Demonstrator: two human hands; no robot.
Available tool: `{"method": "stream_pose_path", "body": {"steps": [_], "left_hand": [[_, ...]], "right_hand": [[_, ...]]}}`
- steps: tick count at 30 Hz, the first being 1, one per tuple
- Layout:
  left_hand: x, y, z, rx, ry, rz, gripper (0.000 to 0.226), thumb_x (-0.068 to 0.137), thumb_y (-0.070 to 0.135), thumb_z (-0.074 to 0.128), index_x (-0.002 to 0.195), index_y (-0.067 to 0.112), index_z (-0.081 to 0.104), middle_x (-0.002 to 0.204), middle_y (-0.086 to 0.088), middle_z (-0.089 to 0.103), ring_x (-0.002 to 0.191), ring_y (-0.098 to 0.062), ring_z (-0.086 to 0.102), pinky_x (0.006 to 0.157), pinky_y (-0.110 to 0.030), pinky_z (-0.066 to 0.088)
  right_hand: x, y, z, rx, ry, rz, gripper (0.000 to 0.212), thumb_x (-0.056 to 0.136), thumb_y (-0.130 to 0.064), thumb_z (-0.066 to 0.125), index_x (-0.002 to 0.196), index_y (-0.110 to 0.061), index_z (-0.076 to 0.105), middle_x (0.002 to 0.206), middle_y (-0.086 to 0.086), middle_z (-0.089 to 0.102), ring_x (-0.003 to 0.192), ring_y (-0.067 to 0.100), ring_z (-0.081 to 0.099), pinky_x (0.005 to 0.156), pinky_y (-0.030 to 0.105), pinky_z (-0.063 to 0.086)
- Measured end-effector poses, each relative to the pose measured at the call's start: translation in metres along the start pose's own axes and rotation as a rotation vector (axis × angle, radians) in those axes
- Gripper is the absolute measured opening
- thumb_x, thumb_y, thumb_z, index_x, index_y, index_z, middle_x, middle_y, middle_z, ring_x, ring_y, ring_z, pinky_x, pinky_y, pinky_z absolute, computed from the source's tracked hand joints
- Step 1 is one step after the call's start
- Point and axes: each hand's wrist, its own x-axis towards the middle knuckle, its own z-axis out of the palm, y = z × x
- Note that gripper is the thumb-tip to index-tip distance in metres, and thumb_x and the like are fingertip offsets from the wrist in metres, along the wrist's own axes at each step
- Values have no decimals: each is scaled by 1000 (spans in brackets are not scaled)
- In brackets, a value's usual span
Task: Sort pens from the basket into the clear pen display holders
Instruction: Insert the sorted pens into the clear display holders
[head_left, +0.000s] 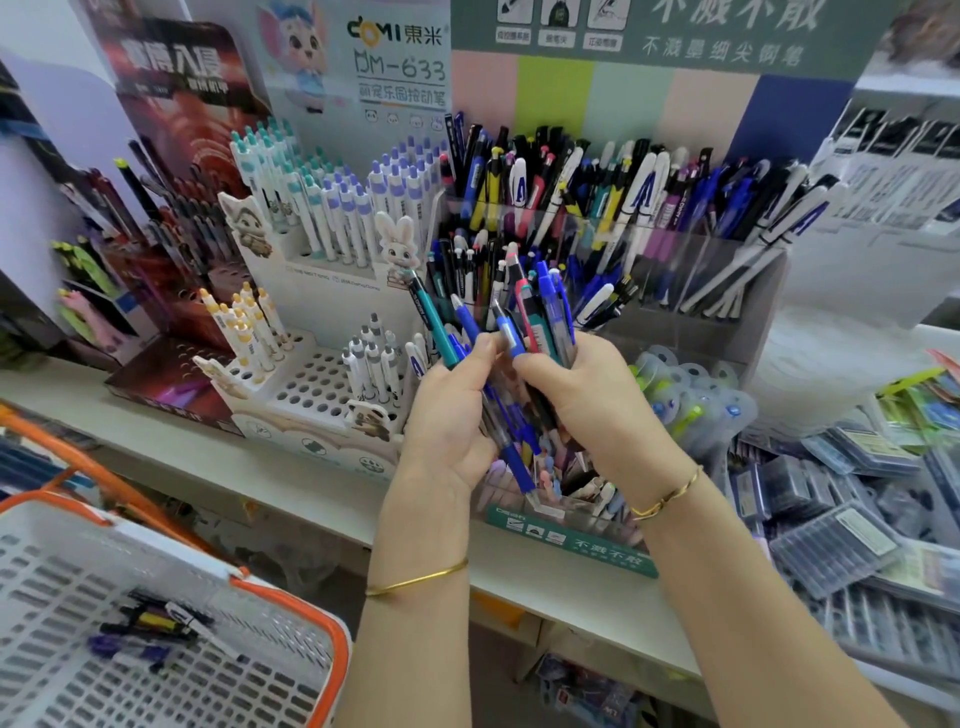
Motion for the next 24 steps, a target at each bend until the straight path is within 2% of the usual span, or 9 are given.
{"method": "stream_pose_path", "body": {"steps": [2, 4, 8, 11, 13, 15, 17, 20, 24], "left_hand": [[4, 0, -5, 87, 37, 15, 29, 100, 23, 48, 88, 10, 70, 86, -11, 66, 80, -20, 63, 72, -35, 59], [7, 2, -10, 173, 48, 25, 33, 101, 29, 46, 89, 15, 73, 89, -10, 63, 82, -19, 61, 74, -34, 57], [12, 4, -14, 110, 41, -18, 37, 101, 33, 45, 89, 12, 73, 60, 2, 40, 51, -8, 42, 44, -20, 41], [13, 3, -11, -42, -15, -135, 38, 101, 33, 45, 99, 4, 69, 57, 3, 43, 41, -4, 42, 37, -16, 37], [13, 4, -11, -31, -53, -179, 41, 102, 34, 45, 91, 6, 73, 70, -4, 53, 46, -6, 49, 37, -15, 39], [10, 6, -10, -11, -75, -201, 44, 101, 29, 45, 79, 6, 75, 78, -10, 63, 53, -12, 58, 39, -17, 44], [6, 7, -8, -38, -78, -225, 45, 97, 16, 45, 65, 4, 74, 68, -11, 69, 52, -17, 65, 42, -21, 51], [4, 7, -5, -33, -73, -235, 40, 95, 6, 42, 63, 1, 67, 56, -10, 67, 45, -18, 65, 38, -20, 49], [4, 8, -6, -23, -34, -248, 47, 98, 10, 39, 59, 6, 65, 51, -4, 62, 36, -12, 57, 32, -15, 39]], "right_hand": [[4, 1, -4, -6, 10, 31, 23, 91, -10, 52, 69, -13, 48, 55, 7, 44, 49, 20, 42, 49, 33, 36], [7, 3, -9, -6, 0, 58, 19, 90, -8, 48, 73, -13, 41, 50, 5, 45, 54, 24, 45, 56, 37, 34], [2, 4, -14, 50, -101, -4, 26, 84, 6, 49, 76, -17, 42, 46, -2, 41, 40, 19, 36, 44, 30, 32], [-3, 2, -12, 137, -187, -79, 26, 80, 18, 54, 87, -7, 52, 52, -3, 48, 38, 9, 39, 40, 22, 33], [-4, 2, -11, 144, -236, -108, 29, 79, 20, 58, 104, 4, 57, 60, -4, 60, 44, 2, 52, 46, 14, 42], [-3, 3, -11, 89, -256, -162, 31, 77, 18, 63, 106, 8, 60, 71, 4, 66, 60, 4, 62, 57, 16, 49], [-2, 1, -11, -27, -280, -223, 24, 75, 11, 69, 97, 1, 63, 77, 10, 62, 64, 8, 59, 62, 22, 50], [0, -2, -12, -159, -321, -269, 29, 72, 11, 70, 84, -14, 60, 81, -7, 52, 64, -2, 54, 60, 11, 41], [4, 1, -11, -268, -328, -368, 16, 69, -4, 72, 83, -8, 65, 98, -4, 54, 86, -1, 54, 73, 11, 44]]}}
